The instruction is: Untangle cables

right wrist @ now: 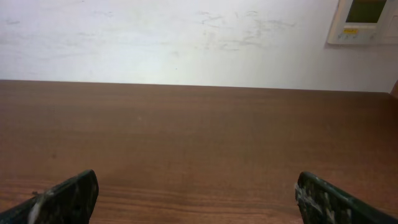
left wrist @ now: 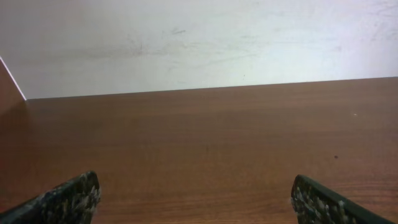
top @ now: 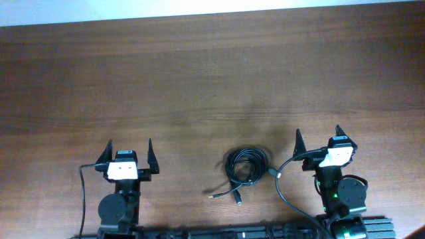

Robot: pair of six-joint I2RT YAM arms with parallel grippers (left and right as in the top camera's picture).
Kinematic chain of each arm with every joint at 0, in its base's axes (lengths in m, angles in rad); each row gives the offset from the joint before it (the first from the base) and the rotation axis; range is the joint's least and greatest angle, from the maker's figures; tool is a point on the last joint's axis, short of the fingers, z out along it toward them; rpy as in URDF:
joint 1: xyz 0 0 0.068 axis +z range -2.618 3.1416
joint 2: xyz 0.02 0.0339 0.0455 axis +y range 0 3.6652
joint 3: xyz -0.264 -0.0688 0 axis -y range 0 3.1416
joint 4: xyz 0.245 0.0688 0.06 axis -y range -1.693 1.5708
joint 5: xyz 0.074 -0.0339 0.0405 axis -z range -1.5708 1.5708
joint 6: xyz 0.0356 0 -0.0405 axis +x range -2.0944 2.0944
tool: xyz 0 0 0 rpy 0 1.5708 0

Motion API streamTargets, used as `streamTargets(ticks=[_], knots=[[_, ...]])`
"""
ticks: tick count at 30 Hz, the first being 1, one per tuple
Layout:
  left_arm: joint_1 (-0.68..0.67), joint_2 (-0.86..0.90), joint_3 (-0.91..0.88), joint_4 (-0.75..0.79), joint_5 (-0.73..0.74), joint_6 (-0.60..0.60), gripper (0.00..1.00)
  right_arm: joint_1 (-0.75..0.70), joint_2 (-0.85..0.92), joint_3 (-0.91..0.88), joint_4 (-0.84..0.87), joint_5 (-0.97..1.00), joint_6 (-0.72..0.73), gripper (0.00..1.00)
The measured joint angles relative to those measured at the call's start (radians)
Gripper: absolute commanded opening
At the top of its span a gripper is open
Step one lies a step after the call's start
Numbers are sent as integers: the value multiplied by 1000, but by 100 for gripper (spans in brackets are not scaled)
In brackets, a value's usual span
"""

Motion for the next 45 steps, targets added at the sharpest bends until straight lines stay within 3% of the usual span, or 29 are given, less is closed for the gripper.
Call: streamTargets(ticks=[18,28,34,45], knots=[[0,0,2,0,9,0,99,0,0,0,0,0,0,99],[0,0,22,-10,185,-46,99,0,0,0,0,0,0,99],[0,2,86,-93,254,-69,99,0,0,0,0,0,0,99],[0,238,278,-107,283,-51,99,0,0,0,0,3,0,99]])
